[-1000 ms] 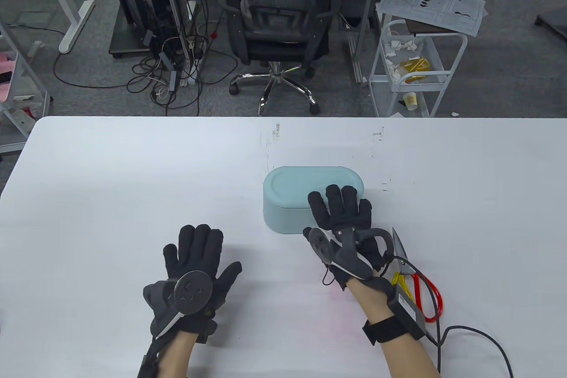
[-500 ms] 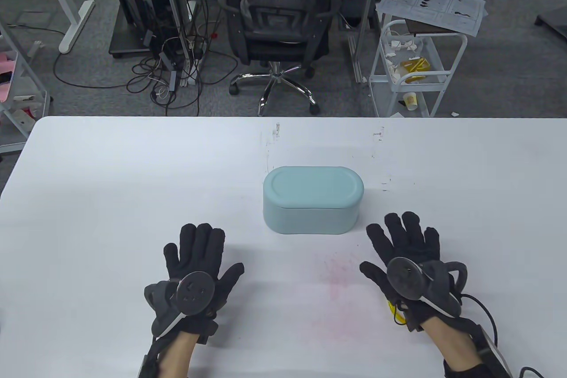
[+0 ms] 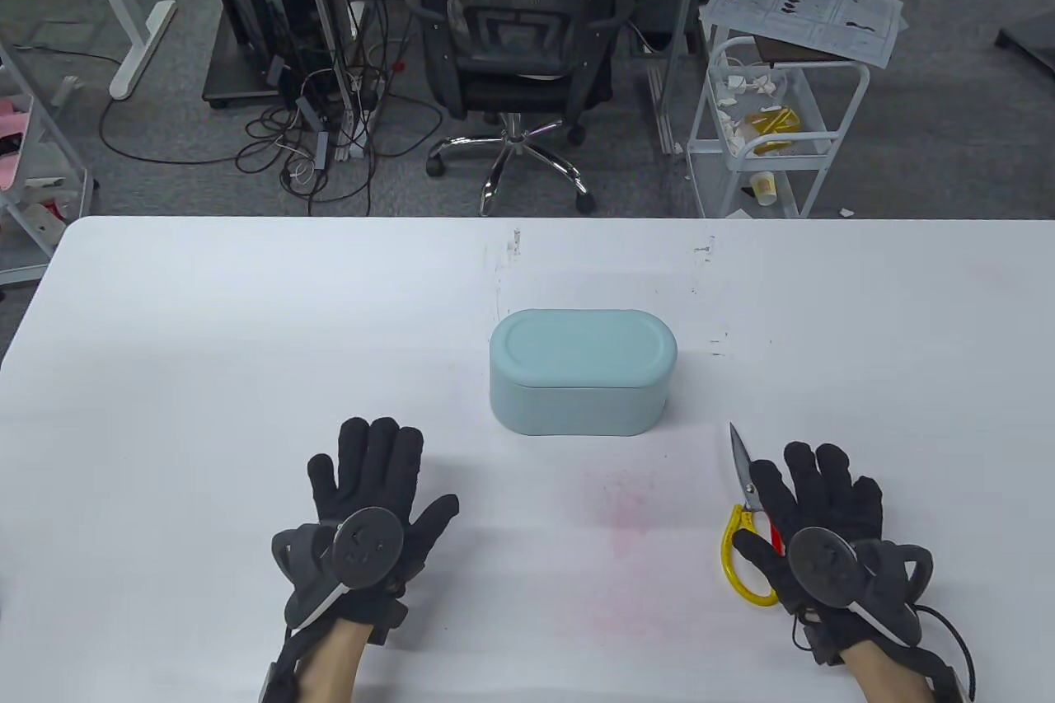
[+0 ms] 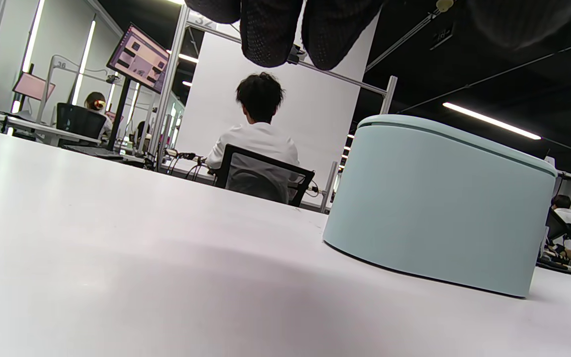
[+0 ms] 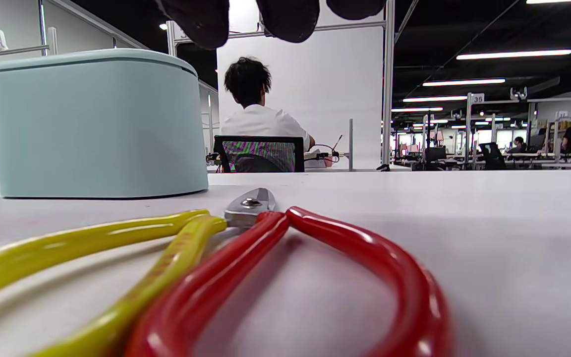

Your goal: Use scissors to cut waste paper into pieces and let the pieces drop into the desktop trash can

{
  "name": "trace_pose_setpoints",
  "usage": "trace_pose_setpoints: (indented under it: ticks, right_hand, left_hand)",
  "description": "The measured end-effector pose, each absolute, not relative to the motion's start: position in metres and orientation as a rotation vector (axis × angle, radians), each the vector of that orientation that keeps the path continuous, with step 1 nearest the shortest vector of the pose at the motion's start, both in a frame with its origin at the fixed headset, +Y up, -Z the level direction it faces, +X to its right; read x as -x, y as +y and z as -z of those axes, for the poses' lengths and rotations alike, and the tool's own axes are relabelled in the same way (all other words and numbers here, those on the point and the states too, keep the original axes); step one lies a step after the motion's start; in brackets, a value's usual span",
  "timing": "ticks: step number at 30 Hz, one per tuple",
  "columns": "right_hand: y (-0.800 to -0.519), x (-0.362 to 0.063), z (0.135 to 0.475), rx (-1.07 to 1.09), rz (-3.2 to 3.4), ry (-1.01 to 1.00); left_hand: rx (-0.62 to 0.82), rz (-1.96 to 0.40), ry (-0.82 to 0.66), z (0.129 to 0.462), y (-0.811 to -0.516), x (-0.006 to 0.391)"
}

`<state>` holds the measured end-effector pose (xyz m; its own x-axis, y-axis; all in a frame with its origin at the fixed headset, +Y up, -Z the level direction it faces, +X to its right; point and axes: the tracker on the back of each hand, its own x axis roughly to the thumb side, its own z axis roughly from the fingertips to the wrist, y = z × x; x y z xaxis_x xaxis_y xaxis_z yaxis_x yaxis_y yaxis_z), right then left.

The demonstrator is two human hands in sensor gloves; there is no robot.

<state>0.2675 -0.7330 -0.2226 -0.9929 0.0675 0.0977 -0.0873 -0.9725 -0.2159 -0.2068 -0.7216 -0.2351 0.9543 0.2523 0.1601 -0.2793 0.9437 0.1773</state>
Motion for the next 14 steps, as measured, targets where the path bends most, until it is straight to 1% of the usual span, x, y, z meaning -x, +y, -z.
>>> trace_pose_setpoints:
  ticks: [14]
  right_hand:
    - [-0.7395,-0.2622,0.2127,-0.150,-3.047,-0.335]
  left_hand:
    - [-0.185,-0.265,-0.143,0.2347,-0.7247,0.2024]
